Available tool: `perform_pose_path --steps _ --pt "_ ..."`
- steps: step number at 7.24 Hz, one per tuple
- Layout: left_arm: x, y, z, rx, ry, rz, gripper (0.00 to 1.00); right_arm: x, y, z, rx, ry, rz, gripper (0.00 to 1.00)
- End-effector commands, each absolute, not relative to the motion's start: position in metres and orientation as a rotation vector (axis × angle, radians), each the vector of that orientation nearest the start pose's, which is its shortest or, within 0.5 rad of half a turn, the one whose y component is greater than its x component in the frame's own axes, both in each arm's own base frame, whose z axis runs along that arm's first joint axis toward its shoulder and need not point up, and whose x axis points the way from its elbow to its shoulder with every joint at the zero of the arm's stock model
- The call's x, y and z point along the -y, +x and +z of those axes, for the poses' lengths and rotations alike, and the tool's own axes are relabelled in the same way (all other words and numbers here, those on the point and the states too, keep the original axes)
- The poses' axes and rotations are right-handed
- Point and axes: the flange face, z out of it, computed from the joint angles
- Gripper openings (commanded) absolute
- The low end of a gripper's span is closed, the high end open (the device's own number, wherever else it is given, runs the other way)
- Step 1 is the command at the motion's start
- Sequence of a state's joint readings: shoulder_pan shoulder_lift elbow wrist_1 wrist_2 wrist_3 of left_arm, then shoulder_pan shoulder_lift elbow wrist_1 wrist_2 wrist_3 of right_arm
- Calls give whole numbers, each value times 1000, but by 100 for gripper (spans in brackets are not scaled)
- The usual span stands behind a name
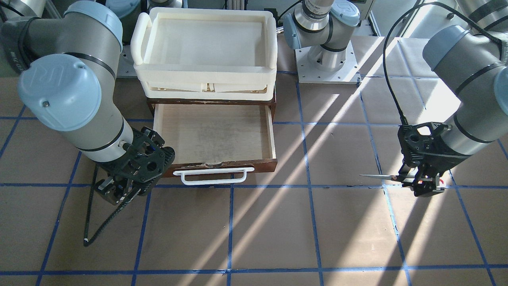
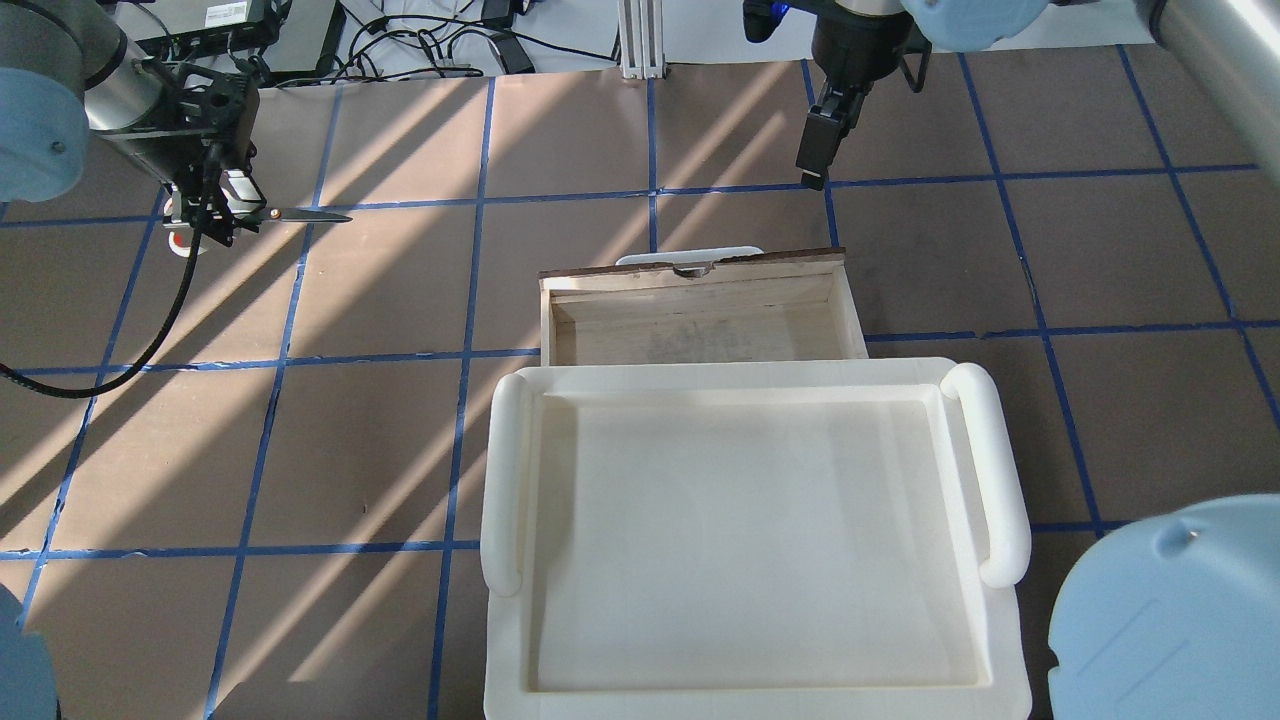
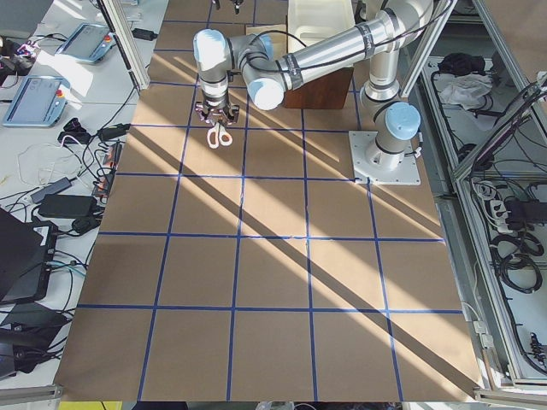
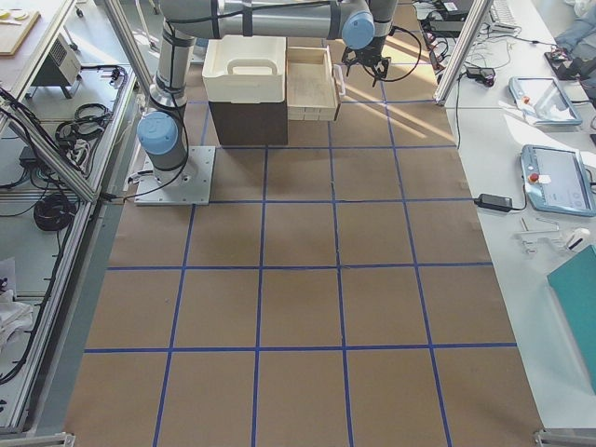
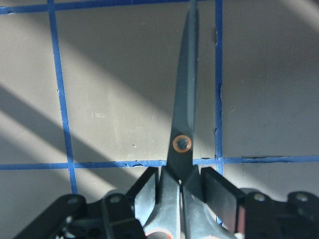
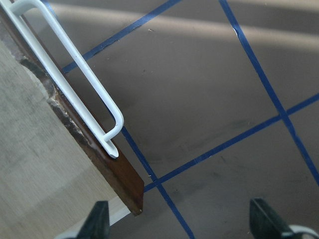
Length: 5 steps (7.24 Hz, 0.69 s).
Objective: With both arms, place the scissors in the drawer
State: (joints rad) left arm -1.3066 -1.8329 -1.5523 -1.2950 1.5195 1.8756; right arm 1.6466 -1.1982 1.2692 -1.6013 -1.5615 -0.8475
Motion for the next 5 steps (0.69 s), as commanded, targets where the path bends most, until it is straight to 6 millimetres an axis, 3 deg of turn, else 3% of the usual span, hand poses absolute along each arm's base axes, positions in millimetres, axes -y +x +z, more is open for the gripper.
perform_pose_path --steps 1,3,5 --pt "604 -58 386 2121 -2306 95 0 596 164 468 -3138 -576 -19 100" --pt "588 -140 390 2028 -2389 100 0 581 158 492 -3185 -137 -78 100" --pt "565 -200 394 2004 -2394 91 0 563 158 507 -3173 150 -118 100"
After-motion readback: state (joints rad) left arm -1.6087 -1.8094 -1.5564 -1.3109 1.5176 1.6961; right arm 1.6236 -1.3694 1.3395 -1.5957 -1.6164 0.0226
